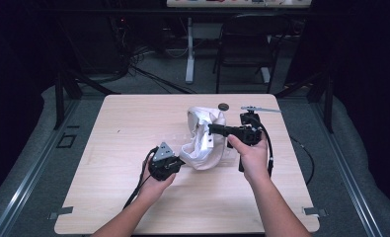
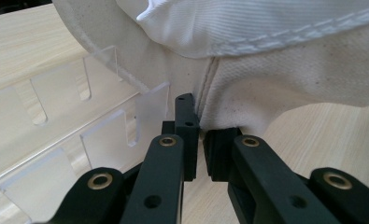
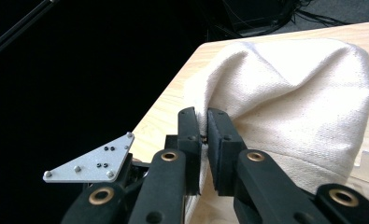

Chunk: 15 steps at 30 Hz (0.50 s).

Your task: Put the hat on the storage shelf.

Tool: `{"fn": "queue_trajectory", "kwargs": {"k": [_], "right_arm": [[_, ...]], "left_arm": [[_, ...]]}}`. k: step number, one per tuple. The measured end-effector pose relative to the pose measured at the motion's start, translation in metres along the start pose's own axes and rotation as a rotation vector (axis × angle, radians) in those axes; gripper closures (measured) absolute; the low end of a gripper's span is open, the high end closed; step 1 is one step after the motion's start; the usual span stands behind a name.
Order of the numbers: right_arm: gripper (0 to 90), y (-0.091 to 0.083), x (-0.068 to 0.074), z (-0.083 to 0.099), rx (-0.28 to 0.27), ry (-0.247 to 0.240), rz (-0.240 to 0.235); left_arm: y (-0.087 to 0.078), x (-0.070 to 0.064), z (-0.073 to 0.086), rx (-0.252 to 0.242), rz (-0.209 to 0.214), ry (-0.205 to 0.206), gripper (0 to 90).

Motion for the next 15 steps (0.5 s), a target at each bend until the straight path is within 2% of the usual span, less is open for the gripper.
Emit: {"fn": "queue_trajectory", "kwargs": {"k": [5,15], "right_arm": [[82.1,-0.001,-0.001,0.001,-0.006,0.0,0.011],[71.3,-0.017,-0.002,0.002,-0.037,-0.012,0.016]], "left_arm": [[0.0,-0.002,-0.001,0.007,-0.017,0.017,85.7],[-0.002,-0.003,0.003,-0.002,-0.026,0.003,81.7]]}}
Point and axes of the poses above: each handheld gripper's, and its own axes: y roughly forward along the jaws, z roughly out of its underside, x roughly to its left, the point moved 4 cm from there along y, roughly forward along the jaws, and after that the axes turned 12 degrees about y, right-handed, at the moved point
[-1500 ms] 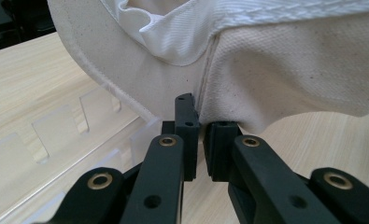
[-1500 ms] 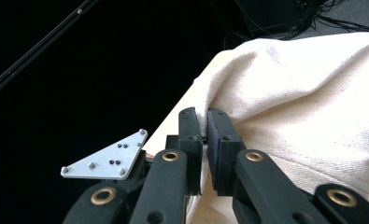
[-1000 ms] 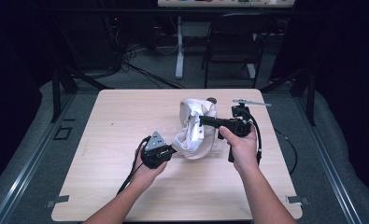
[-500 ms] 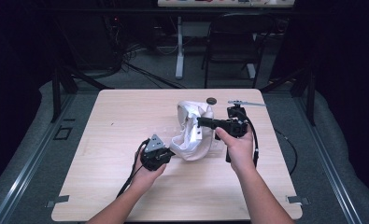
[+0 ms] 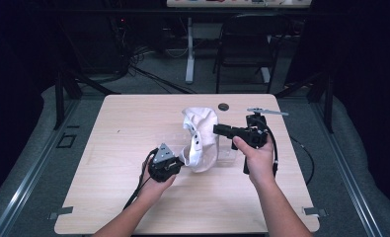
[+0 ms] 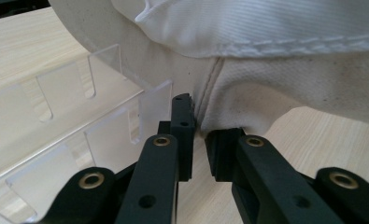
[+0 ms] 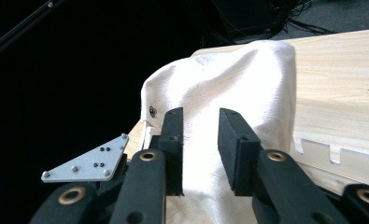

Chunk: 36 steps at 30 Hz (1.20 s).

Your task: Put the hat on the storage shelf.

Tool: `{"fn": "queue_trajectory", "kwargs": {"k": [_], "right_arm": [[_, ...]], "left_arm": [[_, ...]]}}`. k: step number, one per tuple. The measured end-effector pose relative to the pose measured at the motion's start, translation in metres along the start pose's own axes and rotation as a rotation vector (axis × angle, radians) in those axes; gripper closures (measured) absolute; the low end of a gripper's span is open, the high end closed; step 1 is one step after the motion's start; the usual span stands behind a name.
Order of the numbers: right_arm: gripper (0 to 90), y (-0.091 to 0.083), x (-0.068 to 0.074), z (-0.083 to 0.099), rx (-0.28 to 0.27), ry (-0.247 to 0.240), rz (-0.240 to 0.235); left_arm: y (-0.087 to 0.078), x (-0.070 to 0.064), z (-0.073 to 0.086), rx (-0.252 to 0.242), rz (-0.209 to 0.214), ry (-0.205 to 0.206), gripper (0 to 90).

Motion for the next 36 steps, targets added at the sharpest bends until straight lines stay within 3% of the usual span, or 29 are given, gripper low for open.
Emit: {"fn": "queue_trajectory", "kwargs": {"k": [8,17,21,29,36], "right_arm": [[68.1,-0.014,0.001,0.006,-0.025,-0.034,0.014],[63.4,-0.03,-0.005,0.017,-0.057,-0.097,0.082],[62.4,-0.036,-0.013,0.026,-0.069,-0.118,0.129],[60.7,-0.049,-0.032,0.047,-0.086,-0.129,0.178],[60.5,-0.057,-0.048,0.068,-0.102,-0.153,0.214]], "left_arm": [[-0.014,0.0,0.001,-0.012,-0.02,-0.002,64.7],[-0.034,0.002,0.01,0.009,-0.019,-0.019,55.1],[-0.043,0.005,0.015,0.016,-0.025,-0.033,54.3],[-0.063,0.014,0.029,0.03,-0.058,-0.039,54.0],[-0.066,0.022,0.038,0.038,-0.081,-0.047,54.1]]}}
Point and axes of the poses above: each handheld gripper's, and its own axes: y roughly forward along the jaws, z roughly out of its underside, x roughly to its left, the point moved 4 cm from there along y, roughly forward along the jaws, and after that the axes turned 12 degrees about y, right-handed, at the moved point
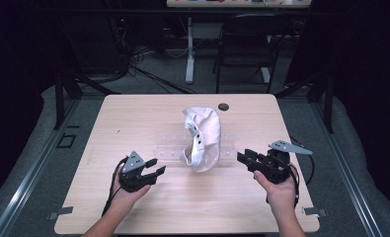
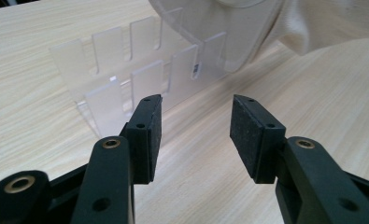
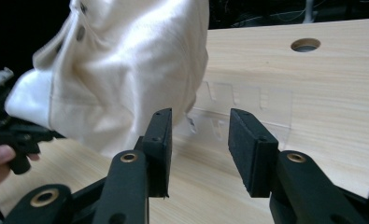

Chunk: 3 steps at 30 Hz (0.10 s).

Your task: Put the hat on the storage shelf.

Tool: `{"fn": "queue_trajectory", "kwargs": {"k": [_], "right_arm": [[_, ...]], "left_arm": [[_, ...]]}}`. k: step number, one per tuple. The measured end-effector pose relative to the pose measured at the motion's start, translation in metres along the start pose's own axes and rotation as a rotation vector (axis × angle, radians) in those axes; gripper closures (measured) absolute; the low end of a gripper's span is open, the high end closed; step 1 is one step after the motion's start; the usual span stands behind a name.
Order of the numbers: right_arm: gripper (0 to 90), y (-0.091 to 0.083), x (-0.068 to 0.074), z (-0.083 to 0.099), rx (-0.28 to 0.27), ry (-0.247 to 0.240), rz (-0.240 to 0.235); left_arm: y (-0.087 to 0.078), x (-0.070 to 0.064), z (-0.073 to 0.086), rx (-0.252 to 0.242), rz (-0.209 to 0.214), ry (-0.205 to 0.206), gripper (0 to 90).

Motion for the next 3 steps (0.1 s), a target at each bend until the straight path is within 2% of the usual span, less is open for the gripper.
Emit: {"fn": "queue_trajectory", "kwargs": {"k": [3], "right_arm": [[60.4,-0.0029,-0.0071,0.0137,-0.012,-0.014,0.025]], "left_arm": [[0.0032,-0.0002,0.002,0.011,-0.002,0.002,54.1]]}}
Point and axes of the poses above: each handheld gripper's, and its own axes: y roughly forward along the jaws, z roughly out of its underside, x roughly to its left, the point moved 4 cm from there along y, roughly forward along the jaws, and after that the axes turned 12 degrees about y, right-handed, at the moved point
